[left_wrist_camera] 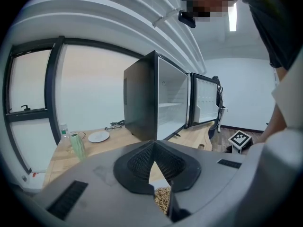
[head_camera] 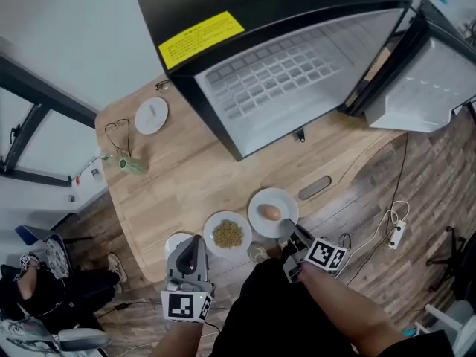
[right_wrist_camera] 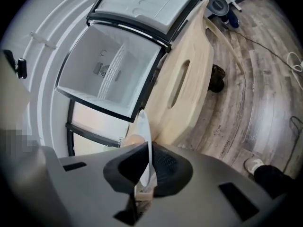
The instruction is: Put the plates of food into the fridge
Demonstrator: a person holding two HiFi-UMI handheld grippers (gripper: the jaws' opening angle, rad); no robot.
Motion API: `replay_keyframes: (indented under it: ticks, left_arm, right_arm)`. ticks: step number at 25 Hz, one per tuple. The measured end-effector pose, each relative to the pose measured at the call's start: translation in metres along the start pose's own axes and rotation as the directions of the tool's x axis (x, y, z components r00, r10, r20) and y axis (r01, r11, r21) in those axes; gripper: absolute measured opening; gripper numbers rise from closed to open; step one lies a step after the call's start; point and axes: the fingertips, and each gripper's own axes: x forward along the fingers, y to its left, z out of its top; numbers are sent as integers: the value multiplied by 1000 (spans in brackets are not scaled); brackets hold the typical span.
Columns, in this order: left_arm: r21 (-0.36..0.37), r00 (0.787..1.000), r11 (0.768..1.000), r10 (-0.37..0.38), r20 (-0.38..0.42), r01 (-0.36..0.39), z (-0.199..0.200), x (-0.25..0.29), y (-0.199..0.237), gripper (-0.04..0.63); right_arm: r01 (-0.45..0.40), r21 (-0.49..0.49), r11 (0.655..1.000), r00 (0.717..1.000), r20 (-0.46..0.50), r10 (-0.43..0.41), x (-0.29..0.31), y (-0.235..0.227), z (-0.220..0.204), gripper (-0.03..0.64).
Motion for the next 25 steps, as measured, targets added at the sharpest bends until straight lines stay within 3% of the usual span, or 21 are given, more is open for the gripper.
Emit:
replay_keyframes:
  ticks: [4, 11, 19, 25]
  left_arm:
    - [-2, 1000, 1000, -3, 22, 3, 6, 1, 4, 3]
    - [-17, 998, 999, -48, 42, 49, 16, 6, -2, 3]
    - [-13, 987, 996, -86, 135, 88, 56, 6, -12, 3]
    - [-53, 983, 998, -33, 179, 44, 79, 1, -3, 3]
  right_arm:
    - [-19, 73, 997, 999, 40, 17, -5, 10, 9, 32]
    - [-24, 93, 995, 996, 87, 16, -22, 36, 34, 34]
    - [-73, 26, 997, 987, 148, 68, -49, 96, 81, 34]
    - [-101, 6, 995, 982, 159, 99, -52, 123, 111, 34]
